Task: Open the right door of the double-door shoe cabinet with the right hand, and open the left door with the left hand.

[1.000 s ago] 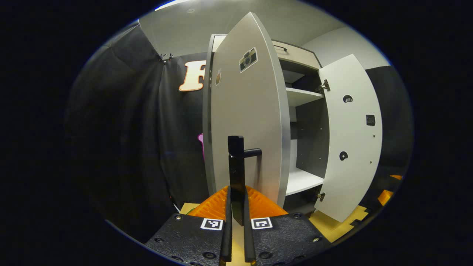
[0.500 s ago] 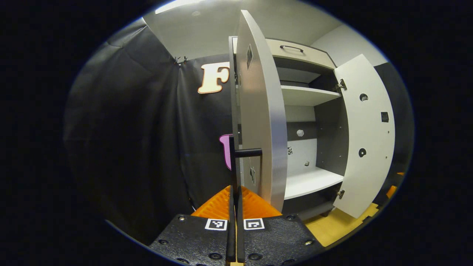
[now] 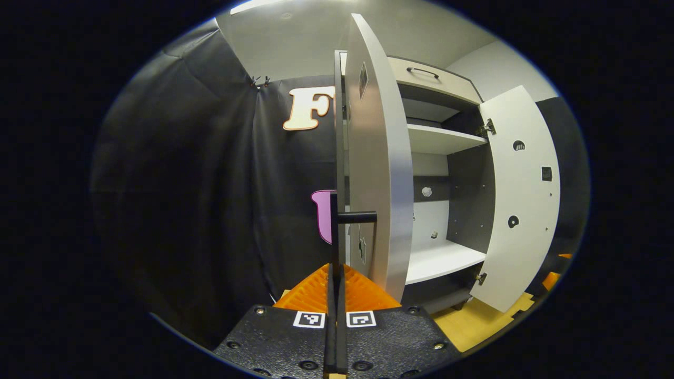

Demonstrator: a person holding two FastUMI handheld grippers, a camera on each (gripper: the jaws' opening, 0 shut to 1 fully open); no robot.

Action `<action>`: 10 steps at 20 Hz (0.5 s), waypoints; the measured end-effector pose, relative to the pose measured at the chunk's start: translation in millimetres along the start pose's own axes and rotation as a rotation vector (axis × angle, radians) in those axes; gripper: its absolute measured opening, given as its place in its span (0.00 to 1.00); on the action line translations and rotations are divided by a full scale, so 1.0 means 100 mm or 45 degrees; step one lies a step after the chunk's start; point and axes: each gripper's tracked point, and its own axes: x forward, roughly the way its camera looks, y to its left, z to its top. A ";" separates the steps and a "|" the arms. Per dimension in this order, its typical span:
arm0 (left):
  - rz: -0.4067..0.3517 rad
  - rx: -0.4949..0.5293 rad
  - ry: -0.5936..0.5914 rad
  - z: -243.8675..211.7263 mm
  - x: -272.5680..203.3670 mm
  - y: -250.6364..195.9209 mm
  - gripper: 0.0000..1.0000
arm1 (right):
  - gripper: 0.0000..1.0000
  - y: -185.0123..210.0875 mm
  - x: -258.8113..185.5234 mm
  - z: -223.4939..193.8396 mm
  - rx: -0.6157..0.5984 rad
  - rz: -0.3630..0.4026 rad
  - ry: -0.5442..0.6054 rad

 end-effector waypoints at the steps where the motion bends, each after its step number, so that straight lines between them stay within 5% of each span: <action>1: 0.000 -0.004 -0.005 0.00 0.00 0.00 0.01 | 0.95 0.00 0.00 0.00 0.002 -0.001 0.001; 4: 0.037 -0.045 0.091 -0.23 -0.03 0.02 0.05 | 0.99 -0.01 0.00 0.00 0.008 -0.007 0.002; 6: 0.070 -0.018 0.025 -0.14 -0.04 0.10 0.13 | 0.95 -0.03 0.00 -0.01 0.015 -0.015 0.004; 10: 0.117 -0.069 -0.006 -0.16 -0.22 0.18 0.48 | 0.99 -0.05 0.01 -0.06 0.023 -0.026 0.018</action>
